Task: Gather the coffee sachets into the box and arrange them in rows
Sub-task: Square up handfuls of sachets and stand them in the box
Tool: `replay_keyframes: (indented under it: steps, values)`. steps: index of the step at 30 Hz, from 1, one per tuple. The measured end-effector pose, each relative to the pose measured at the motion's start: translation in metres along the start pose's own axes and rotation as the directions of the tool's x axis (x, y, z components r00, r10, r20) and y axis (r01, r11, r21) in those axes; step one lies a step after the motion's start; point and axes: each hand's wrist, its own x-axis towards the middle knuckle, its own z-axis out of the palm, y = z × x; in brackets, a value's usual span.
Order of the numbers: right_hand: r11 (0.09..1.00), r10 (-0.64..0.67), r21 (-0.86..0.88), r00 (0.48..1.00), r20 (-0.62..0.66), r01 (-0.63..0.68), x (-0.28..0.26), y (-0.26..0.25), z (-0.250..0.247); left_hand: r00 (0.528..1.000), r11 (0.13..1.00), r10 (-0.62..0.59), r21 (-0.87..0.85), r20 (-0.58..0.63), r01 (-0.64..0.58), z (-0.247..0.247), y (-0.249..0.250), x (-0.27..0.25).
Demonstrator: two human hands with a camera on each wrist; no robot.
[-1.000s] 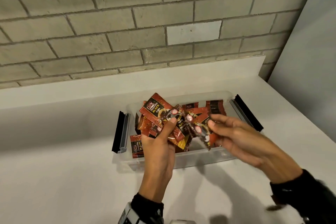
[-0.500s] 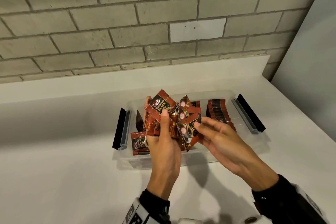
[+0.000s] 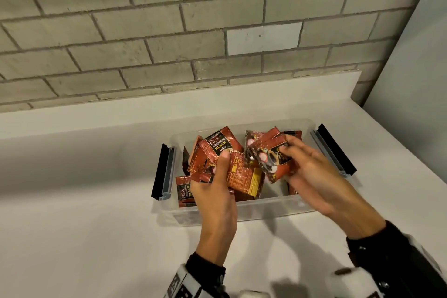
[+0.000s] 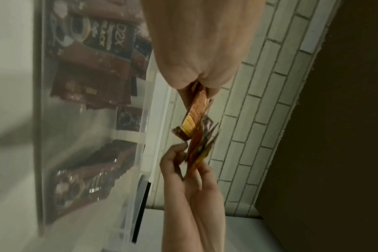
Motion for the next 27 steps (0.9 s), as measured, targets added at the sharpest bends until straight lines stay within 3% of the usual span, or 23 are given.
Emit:
replay_keyframes:
  steps: [4, 8, 13, 21, 27]
  values:
    - [0.984, 0.063, -0.174, 0.988, 0.138, -0.039, 0.004, -0.030, -0.004, 0.985, 0.982, -0.056, 0.185, 0.161, 0.025, -0.009, 0.011, 0.006]
    - [0.922, 0.157, -0.381, 0.970, 0.188, -0.075, 0.013, -0.040, -0.002, 0.945, 0.947, -0.130, 0.319, 0.300, 0.029, -0.012, 0.014, 0.008]
    - [0.854, 0.258, -0.509, 0.938, 0.231, -0.110, 0.020, -0.037, 0.000, 0.912, 0.915, -0.169, 0.403, 0.374, 0.004, -0.014, 0.017, 0.004]
    - [0.863, 0.244, -0.492, 0.947, 0.207, -0.115, 0.023, -0.035, -0.005, 0.887, 0.914, -0.236, 0.400, 0.396, 0.064, -0.014, 0.018, 0.002]
    - [0.951, 0.078, -0.305, 0.994, 0.083, -0.049, 0.020, -0.051, -0.014, 0.933, 0.949, -0.165, 0.311, 0.321, 0.060, -0.019, 0.021, 0.008]
